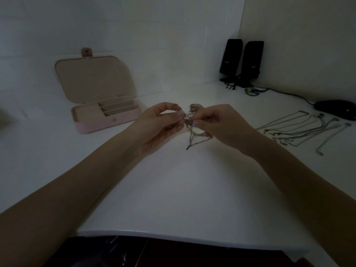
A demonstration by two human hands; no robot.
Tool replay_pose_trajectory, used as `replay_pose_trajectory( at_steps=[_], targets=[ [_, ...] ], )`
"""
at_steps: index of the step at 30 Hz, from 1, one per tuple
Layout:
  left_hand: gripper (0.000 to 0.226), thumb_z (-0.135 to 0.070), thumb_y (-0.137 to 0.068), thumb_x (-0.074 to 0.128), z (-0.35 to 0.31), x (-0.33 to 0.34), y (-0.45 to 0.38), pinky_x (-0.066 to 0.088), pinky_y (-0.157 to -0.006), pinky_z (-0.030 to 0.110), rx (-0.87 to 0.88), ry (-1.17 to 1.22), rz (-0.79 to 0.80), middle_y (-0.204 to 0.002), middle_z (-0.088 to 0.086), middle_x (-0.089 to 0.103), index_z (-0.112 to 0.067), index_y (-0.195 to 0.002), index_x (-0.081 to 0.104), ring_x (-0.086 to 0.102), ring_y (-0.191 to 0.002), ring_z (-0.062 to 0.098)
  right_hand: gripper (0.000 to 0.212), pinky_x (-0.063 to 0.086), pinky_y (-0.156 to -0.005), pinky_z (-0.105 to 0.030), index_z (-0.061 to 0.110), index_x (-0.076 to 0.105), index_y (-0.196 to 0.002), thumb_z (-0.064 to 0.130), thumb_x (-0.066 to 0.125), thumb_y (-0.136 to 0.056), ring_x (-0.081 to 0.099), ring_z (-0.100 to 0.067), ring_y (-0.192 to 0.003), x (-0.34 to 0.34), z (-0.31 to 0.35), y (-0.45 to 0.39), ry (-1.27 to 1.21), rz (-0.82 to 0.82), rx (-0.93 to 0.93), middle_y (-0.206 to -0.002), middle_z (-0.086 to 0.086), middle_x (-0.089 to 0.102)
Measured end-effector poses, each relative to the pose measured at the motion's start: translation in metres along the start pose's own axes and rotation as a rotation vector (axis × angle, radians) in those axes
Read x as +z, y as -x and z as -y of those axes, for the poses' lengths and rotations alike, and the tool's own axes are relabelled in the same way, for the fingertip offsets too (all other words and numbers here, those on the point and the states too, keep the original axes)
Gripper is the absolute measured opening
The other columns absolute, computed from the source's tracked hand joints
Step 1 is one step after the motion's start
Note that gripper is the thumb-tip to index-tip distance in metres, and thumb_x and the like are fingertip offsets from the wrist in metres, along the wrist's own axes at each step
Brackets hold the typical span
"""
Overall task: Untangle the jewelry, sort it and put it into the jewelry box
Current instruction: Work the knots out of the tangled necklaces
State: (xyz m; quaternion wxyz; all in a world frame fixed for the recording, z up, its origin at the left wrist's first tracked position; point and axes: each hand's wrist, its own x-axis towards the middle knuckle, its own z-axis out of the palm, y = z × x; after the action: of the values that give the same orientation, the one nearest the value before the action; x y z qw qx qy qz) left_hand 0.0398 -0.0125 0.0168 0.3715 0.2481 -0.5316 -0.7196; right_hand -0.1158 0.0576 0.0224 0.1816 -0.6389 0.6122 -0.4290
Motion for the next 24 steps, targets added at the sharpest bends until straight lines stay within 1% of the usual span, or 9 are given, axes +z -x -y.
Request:
replay_pose_trajectory(
  at_steps=[2,5,8,10,11,13,15,19,24],
  targets=[
    [0.011,0.001,-0.087,0.056,-0.0007,-0.0014,-0.0003,0.055,-0.07,0.018,0.003,-0.01,-0.018,-0.068,0.002,0.063,-0.009,-0.086,0.058,0.061,-0.06,0.007,0.009,0.052,-0.061,-0.021,0.014,0.072,-0.086,0.008,0.066,-0.086,0.057,-0.01,-0.062,0.0002,0.0015,0.0006,-0.029,-0.018,-0.005,-0.082,-0.017,0.069],
    [0.01,0.0,-0.087,0.057,0.0003,-0.0024,-0.0016,0.055,-0.072,0.019,0.015,-0.023,-0.033,-0.067,0.001,0.064,-0.009,-0.09,0.061,0.061,-0.062,0.007,0.013,0.049,-0.056,-0.015,0.016,0.068,-0.075,0.007,0.067,-0.085,0.054,-0.007,-0.054,-0.0008,0.0016,0.0001,-0.091,-0.021,0.04,-0.071,-0.013,0.065],
    [0.016,-0.001,-0.087,0.059,-0.0001,-0.0042,-0.0023,0.055,-0.073,0.018,0.051,-0.055,-0.03,-0.076,0.003,0.067,-0.009,-0.1,0.063,0.064,-0.068,0.008,0.011,0.051,-0.058,-0.013,0.013,0.068,-0.077,0.008,0.065,-0.087,0.052,-0.004,-0.049,-0.0018,0.0021,0.0004,-0.261,0.021,0.123,-0.069,-0.008,0.066],
    [0.022,-0.006,-0.084,0.064,0.0016,-0.0033,-0.001,0.055,-0.074,0.02,0.076,-0.208,-0.057,-0.087,0.008,0.069,-0.008,-0.106,0.064,0.067,-0.074,0.011,0.007,0.052,-0.06,-0.015,0.01,0.068,-0.083,0.009,0.063,-0.088,0.052,-0.002,-0.051,-0.0021,0.0026,-0.0001,-0.339,0.041,0.176,-0.07,-0.001,0.067],
    [0.024,-0.012,-0.082,0.069,0.0031,-0.0021,0.0004,0.056,-0.073,0.021,0.103,-0.339,-0.104,-0.09,0.01,0.069,-0.007,-0.105,0.065,0.069,-0.074,0.013,0.007,0.052,-0.06,-0.016,0.009,0.068,-0.085,0.009,0.062,-0.089,0.052,-0.003,-0.052,-0.0017,0.0027,-0.0004,-0.362,0.048,0.195,-0.071,0.0,0.066],
    [0.024,-0.023,-0.077,0.075,0.0055,-0.0003,0.0016,0.057,-0.067,0.024,0.215,-0.557,-0.255,-0.083,0.006,0.066,-0.007,-0.091,0.065,0.069,-0.067,0.015,0.009,0.051,-0.058,-0.017,0.007,0.066,-0.086,0.01,0.06,-0.091,0.051,-0.005,-0.055,0.0003,0.0027,-0.0007,-0.412,0.058,0.227,-0.073,-0.001,0.062],
    [0.024,-0.025,-0.077,0.076,0.0045,-0.0004,0.0027,0.057,-0.062,0.027,0.313,-0.577,-0.308,-0.073,0.001,0.059,-0.009,-0.077,0.058,0.067,-0.061,0.014,0.012,0.05,-0.057,-0.019,0.008,0.065,-0.085,0.014,0.059,-0.092,0.05,-0.007,-0.056,0.0024,0.0031,-0.0005,-0.453,0.075,0.266,-0.073,-0.002,0.06],
    [0.013,-0.013,-0.073,0.077,0.0034,0.0031,0.0066,0.052,-0.07,0.021,0.319,-0.574,-0.075,-0.071,0.004,0.064,-0.012,-0.074,0.065,0.062,-0.069,0.012,0.014,0.049,-0.056,-0.02,0.01,0.061,-0.082,0.018,0.058,-0.093,0.05,-0.005,-0.054,0.0052,0.0039,0.0005,-0.455,0.142,0.311,-0.07,0.001,0.056],
    [0.01,-0.003,-0.077,0.072,0.0049,0.0002,0.0042,0.051,-0.067,0.018,0.304,-0.512,-0.048,-0.071,0.004,0.067,-0.011,-0.075,0.067,0.061,-0.066,0.011,0.013,0.046,-0.056,-0.022,0.012,0.058,-0.086,0.02,0.053,-0.095,0.05,-0.007,-0.055,0.0039,0.0085,0.0011,-0.542,0.187,0.355,-0.07,0.001,0.055]
  ],
)
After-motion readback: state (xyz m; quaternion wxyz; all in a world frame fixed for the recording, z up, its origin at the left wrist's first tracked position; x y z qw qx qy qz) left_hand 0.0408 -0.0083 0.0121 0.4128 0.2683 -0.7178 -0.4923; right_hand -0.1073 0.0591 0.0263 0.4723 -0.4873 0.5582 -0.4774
